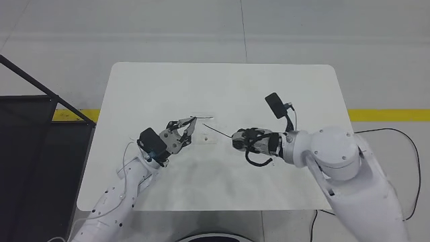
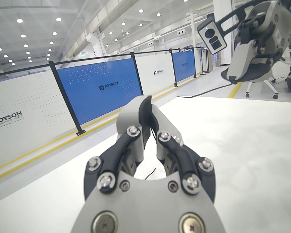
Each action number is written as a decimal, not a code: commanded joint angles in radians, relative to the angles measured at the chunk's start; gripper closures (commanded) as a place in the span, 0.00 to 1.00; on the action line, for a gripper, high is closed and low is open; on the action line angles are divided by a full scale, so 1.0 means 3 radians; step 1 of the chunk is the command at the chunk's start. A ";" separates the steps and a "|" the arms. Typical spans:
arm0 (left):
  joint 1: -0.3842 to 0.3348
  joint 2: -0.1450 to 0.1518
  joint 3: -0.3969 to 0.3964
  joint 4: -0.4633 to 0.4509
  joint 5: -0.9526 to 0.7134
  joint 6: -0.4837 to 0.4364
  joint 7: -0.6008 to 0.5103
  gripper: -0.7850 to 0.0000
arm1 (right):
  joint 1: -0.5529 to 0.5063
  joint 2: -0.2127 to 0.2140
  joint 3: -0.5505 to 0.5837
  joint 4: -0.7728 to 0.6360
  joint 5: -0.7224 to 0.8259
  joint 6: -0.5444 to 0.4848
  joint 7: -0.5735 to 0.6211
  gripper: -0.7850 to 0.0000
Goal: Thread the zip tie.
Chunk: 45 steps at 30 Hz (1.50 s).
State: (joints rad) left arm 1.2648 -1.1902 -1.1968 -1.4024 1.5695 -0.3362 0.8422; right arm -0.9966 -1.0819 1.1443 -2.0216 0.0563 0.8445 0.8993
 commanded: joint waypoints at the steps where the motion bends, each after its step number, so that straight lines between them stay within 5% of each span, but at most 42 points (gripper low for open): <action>1: -0.0007 -0.0002 0.0003 0.0008 -0.0003 0.0001 -0.0003 1.00 | 0.0006 0.0002 -0.0001 0.0024 0.0043 -0.0054 0.0012 1.00; 45: -0.0032 -0.0004 0.0036 0.0042 0.0068 -0.0026 0.0061 1.00 | 0.0328 0.0024 -0.0286 0.0238 0.0423 0.0093 -0.0188 1.00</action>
State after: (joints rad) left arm 1.2553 -1.1915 -1.1862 -1.3897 1.5885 -0.3440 0.8611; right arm -0.8986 -1.0752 1.0589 -1.9502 0.1803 0.8735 0.8437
